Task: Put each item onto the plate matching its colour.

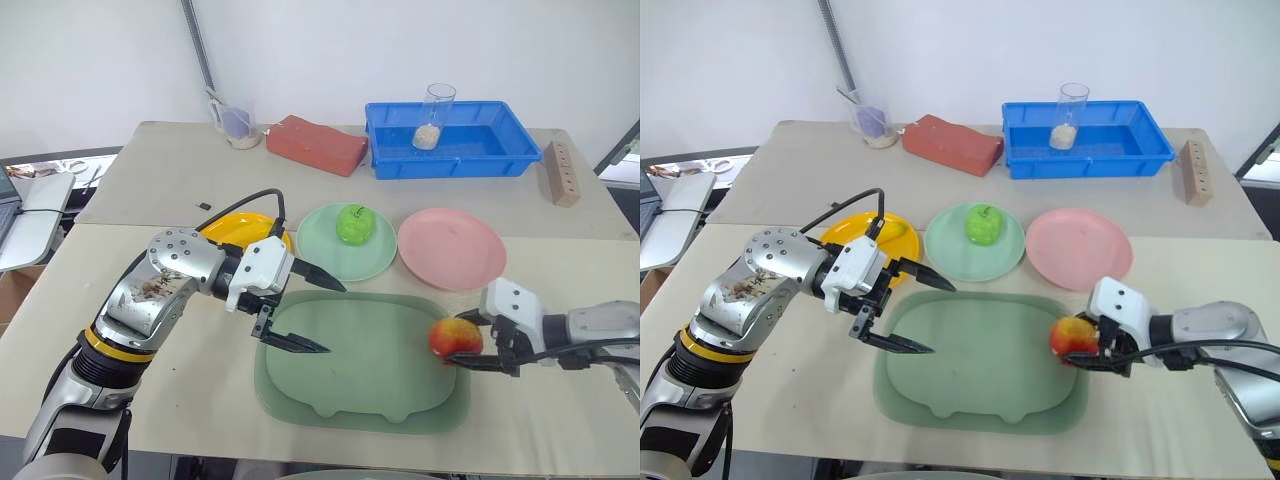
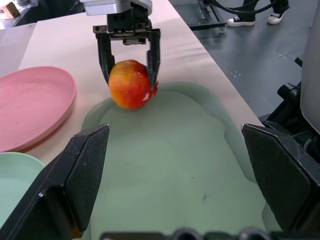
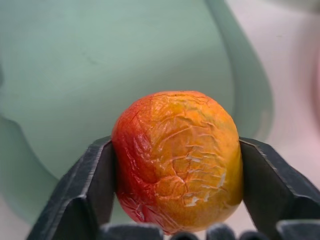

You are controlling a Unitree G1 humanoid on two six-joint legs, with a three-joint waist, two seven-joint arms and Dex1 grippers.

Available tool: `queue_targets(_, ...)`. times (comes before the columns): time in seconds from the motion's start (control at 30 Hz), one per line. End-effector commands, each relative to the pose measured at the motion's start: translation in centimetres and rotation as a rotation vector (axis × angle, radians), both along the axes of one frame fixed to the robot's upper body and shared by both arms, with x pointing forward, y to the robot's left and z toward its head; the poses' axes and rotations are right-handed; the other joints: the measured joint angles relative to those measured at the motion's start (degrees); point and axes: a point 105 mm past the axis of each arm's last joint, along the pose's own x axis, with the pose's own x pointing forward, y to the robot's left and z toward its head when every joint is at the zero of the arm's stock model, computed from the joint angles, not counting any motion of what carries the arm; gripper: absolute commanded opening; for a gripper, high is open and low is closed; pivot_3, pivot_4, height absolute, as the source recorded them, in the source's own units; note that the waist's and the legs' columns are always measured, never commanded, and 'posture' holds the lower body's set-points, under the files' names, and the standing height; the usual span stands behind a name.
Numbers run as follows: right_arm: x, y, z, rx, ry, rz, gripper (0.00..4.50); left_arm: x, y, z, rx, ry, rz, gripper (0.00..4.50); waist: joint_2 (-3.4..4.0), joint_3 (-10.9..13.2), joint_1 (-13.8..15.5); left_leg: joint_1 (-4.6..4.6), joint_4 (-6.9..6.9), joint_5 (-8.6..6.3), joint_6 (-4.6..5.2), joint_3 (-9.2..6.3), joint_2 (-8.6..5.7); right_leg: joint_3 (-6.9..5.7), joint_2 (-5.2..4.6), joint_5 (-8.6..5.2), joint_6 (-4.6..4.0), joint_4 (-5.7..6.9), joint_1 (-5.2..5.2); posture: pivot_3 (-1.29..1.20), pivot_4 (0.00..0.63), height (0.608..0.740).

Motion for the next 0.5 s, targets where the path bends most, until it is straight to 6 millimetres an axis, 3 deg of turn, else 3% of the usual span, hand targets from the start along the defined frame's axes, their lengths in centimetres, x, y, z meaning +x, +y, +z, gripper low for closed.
queue_targets(0.03,0.1,0.3,1.1,0.007,-0.025,0.044,3.05,-0.2,0.0,0.7,-0.003,-0.043,0.006,4.50,0.00,0.0,0.1,0.00,0.00,0.00,0.00,0.00,0.00,0.00,0.00,0.00,0.00,0.00,0.00,0.00,0.150,0.740)
queue_targets(0.13,1.4,0.7,3.0,0.094,-0.057,0.016,3.05,0.7,0.2,1.3,-0.030,-0.039,0.072,4.50,0.01,0.0,-0.1,0.00,0.02,0.00,0.00,0.00,0.00,0.01,0.00,0.02,0.00,0.01,0.02,0.00,0.150,0.740)
queue_targets(0.2,3.7,0.5,4.7,0.170,-0.129,-0.077,3.05,2.1,0.2,2.1,-0.084,-0.022,0.157,4.50,-0.02,0.0,-0.3,0.05,0.02,0.00,0.00,0.00,0.01,0.01,0.01,0.03,0.02,0.02,0.04,0.00,0.150,0.740)
queue_targets(0.3,8.8,-1.5,6.5,0.232,-0.268,-0.314,3.05,5.6,0.0,4.1,-0.249,0.029,0.370,4.50,-0.02,0.0,-0.2,0.05,0.12,0.00,0.01,-0.02,0.02,0.01,0.03,0.05,0.04,0.08,0.05,0.00,0.150,0.740)
queue_targets(0.5,14.0,-3.8,5.4,0.228,-0.326,-0.578,3.05,7.5,-0.8,4.9,-0.332,0.075,0.479,4.50,0.12,-0.1,0.4,-0.10,0.11,-0.04,0.09,-0.06,-0.06,0.01,0.01,0.10,0.02,0.02,0.04,0.00,0.150,0.740)
